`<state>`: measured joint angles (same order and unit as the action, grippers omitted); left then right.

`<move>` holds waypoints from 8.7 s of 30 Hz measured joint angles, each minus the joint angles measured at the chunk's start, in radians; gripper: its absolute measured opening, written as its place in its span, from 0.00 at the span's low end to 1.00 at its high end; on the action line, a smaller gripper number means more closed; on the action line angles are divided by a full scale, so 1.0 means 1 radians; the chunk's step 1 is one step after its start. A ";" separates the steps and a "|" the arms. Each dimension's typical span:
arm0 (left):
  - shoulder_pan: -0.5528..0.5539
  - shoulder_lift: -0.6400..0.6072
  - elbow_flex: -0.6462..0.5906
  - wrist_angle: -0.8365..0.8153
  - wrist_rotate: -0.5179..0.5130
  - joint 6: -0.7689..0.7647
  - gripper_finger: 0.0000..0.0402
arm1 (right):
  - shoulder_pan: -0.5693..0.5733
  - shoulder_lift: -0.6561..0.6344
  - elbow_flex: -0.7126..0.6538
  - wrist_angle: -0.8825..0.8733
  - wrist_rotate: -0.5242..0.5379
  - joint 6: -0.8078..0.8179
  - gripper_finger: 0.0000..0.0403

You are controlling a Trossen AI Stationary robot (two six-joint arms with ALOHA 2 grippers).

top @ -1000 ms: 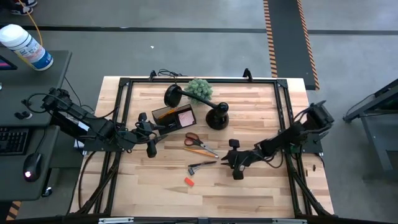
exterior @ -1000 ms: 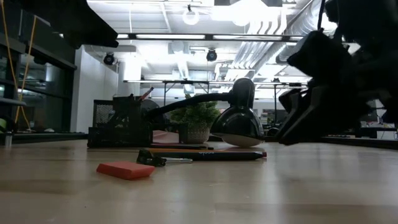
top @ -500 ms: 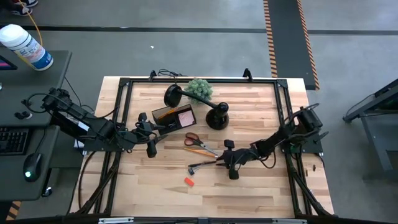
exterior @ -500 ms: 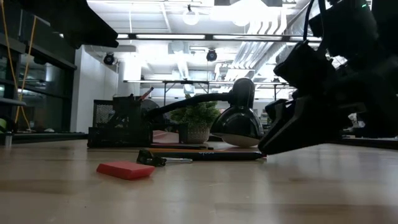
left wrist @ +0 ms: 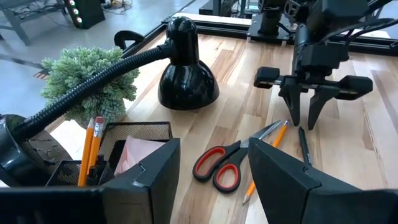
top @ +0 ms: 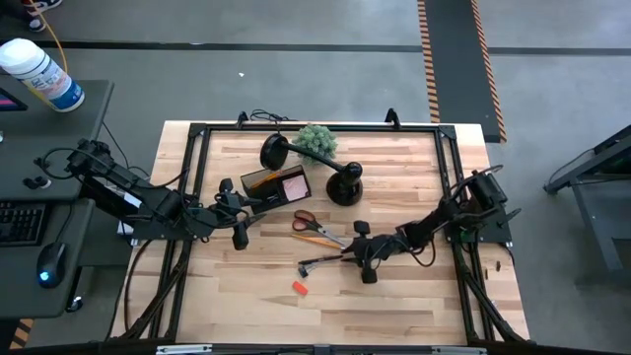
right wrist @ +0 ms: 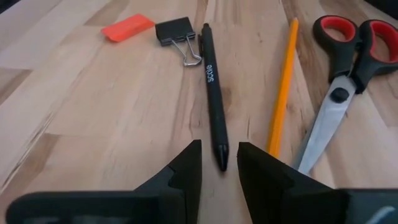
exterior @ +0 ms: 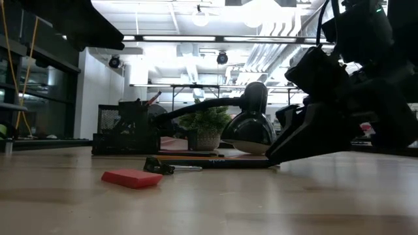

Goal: Pick and place office supplies into organizer
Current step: Put the black pen into the black desk organizer

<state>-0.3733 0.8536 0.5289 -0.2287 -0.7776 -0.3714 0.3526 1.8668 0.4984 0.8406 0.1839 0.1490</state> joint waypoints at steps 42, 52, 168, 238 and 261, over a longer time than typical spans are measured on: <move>0.000 0.000 0.000 -0.005 0.000 0.003 0.45 | -0.019 0.121 0.061 0.093 -0.075 -0.019 0.23; 0.000 0.000 0.000 -0.007 0.000 0.007 0.45 | -0.046 0.145 0.067 0.102 -0.111 0.000 0.06; 0.223 0.417 0.038 1.460 0.587 0.741 0.45 | -0.302 -0.203 0.437 0.286 -0.311 -0.733 0.06; 0.223 0.473 0.077 1.432 0.268 0.783 0.01 | -0.302 -0.203 0.463 0.098 -0.038 -0.778 0.31; 0.222 0.411 0.004 1.378 0.017 0.873 0.00 | -0.273 -0.203 0.463 0.001 0.137 -0.847 0.29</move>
<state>-0.1509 1.2642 0.5327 1.1496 -0.7610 0.5015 0.0795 1.6638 0.9611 0.8421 0.3208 -0.6983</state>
